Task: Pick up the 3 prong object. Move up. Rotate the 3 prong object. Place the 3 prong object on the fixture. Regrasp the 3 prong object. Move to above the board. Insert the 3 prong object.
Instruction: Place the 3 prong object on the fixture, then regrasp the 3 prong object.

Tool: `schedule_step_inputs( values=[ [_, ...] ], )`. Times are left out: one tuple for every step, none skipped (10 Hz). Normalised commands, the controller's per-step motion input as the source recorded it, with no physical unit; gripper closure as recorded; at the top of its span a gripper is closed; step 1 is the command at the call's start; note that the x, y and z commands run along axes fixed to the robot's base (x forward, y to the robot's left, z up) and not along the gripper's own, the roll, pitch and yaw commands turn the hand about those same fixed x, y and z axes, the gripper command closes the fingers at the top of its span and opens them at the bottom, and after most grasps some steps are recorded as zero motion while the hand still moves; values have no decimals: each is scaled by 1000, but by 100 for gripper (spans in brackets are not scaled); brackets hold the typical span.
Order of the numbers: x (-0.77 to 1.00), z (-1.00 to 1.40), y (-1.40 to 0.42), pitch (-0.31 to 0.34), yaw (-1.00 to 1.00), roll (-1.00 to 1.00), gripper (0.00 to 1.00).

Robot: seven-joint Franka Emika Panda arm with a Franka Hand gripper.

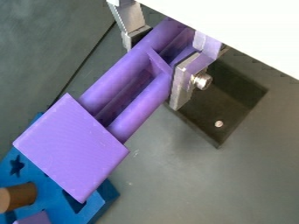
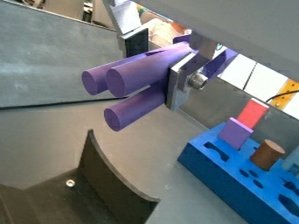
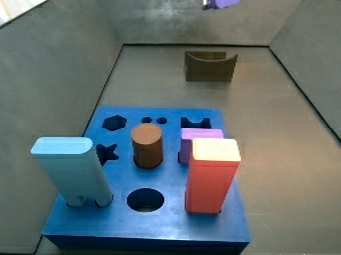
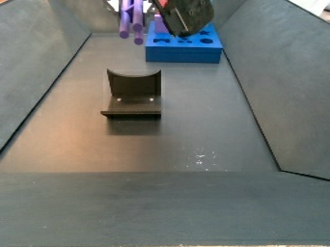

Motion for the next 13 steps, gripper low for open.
schedule_step_inputs(
  values=[
    [132,-1000,140,201,-70,-1000,100],
    [139,-1000,140,220,-99,-1000,100],
    [150,-1000,135,211,-141,-837,100],
    [155,-1000,142,157,-176,-612,100],
    [161,-1000,143,117,-194,-438,100],
    [170,-1000,139,90,-197,-329,100],
    [166,-916,125,29,-188,-196,100],
    [148,-765,116,9,-181,-176,100],
    [114,-487,84,-19,-155,-149,100],
    [101,-356,69,-31,-142,-137,100],
    [0,0,0,0,0,0,0],
    [0,1000,0,61,20,-6,0],
    [-1,1000,-1,62,20,-7,0]
  ],
)
